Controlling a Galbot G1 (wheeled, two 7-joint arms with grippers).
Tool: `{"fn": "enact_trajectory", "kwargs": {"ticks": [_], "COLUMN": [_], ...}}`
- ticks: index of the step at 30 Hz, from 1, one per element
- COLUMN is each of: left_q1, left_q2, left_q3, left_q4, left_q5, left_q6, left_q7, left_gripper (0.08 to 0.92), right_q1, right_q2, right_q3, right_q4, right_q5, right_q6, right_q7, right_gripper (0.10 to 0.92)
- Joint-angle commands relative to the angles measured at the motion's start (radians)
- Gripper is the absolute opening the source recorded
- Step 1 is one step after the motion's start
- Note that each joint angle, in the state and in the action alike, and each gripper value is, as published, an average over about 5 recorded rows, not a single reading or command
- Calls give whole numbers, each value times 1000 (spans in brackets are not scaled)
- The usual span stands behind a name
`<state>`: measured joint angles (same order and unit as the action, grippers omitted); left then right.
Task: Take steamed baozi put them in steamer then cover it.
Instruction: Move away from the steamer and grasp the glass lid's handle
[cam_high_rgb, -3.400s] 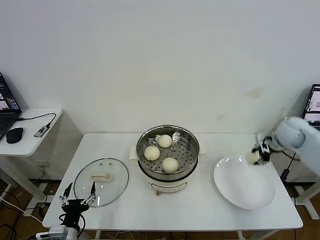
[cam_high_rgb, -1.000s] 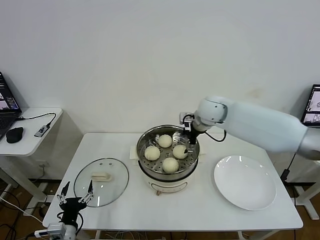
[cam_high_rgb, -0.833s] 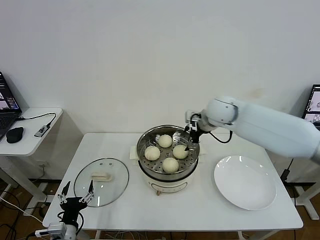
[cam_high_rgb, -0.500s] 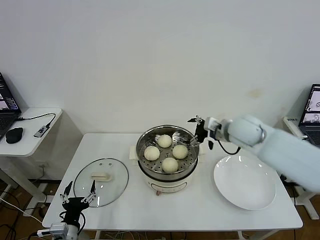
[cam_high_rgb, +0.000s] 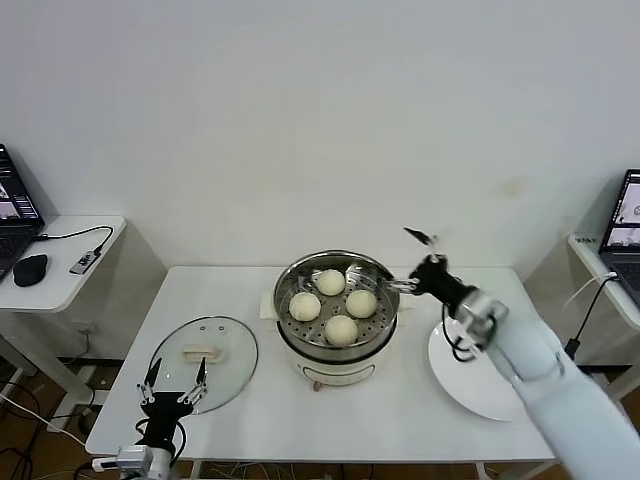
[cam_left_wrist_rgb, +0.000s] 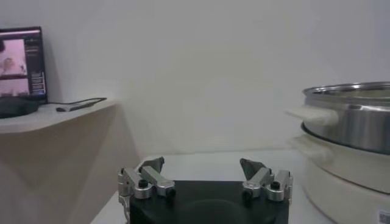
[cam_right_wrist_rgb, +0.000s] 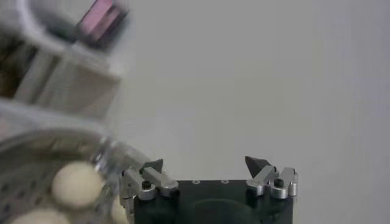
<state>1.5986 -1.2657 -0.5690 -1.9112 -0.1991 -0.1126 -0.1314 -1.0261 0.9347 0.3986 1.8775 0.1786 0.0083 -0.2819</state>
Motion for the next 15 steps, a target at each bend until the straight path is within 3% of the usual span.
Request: {"fn": "enact_trajectory", "kwargs": {"ticks": [1, 5, 10, 15], "left_q1": [-20, -47, -30, -43], "left_q2": [-3, 36, 130, 161], "left_q3": [6, -35, -91, -107], "left_q4": [56, 139, 208, 278], "left_q5": [250, 560, 957, 1234], "left_q6": [-71, -101, -107, -140], "left_q7": [-37, -77, -60, -83], "left_gripper": [823, 823, 823, 823], "right_q1": [-516, -597, -636, -634], "right_q2": [405, 473, 511, 529], "right_q3": [632, 668, 710, 732], "right_q4": [109, 141, 139, 111], "right_q5": [-110, -133, -137, -142], "right_q6": [146, 119, 92, 94], "right_q7": [-64, 11, 86, 122], "right_gripper": [823, 823, 823, 823]}}
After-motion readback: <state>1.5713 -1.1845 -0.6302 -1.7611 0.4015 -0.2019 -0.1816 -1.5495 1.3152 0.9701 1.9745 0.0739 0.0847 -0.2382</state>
